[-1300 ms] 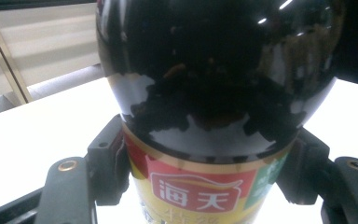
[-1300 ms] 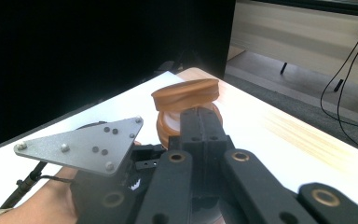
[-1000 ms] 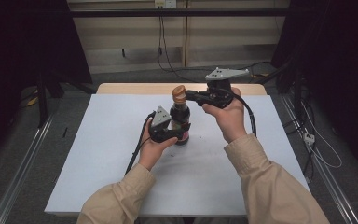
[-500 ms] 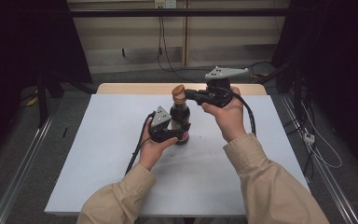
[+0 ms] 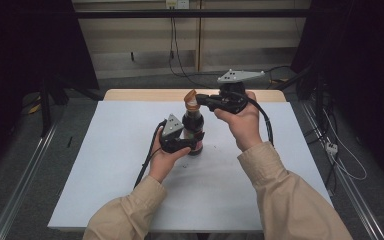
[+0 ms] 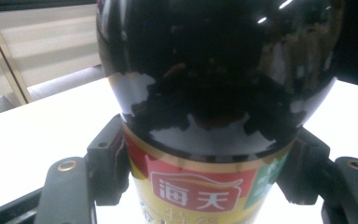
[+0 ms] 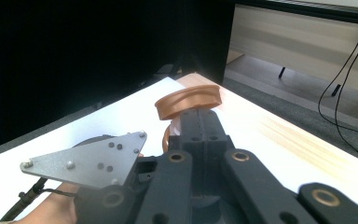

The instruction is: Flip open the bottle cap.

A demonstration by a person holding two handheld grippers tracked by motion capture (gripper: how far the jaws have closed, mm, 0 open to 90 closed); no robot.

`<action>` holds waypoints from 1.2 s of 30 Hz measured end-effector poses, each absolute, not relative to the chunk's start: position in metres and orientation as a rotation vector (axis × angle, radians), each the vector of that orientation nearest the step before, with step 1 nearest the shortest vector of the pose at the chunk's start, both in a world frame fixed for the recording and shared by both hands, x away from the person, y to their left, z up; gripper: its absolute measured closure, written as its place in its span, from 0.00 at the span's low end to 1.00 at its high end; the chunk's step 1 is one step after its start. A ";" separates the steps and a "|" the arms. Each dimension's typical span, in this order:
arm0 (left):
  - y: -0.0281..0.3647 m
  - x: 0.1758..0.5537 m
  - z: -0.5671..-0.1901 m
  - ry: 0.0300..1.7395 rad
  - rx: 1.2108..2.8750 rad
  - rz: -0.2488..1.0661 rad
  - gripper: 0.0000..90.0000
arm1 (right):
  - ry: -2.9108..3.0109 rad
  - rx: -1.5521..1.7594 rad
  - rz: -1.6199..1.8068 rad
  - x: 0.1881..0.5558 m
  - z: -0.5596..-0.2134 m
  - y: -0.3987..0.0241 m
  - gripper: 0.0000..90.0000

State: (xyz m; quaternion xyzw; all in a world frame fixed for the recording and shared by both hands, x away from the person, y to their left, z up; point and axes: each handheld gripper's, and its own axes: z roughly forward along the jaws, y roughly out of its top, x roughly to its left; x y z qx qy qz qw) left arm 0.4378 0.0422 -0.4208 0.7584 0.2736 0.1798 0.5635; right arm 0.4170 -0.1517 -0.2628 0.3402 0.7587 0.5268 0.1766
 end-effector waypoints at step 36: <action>0.042 0.437 -0.420 0.636 1.792 0.422 0.34 | 2.129 0.945 1.532 0.419 -0.259 -0.143 1.00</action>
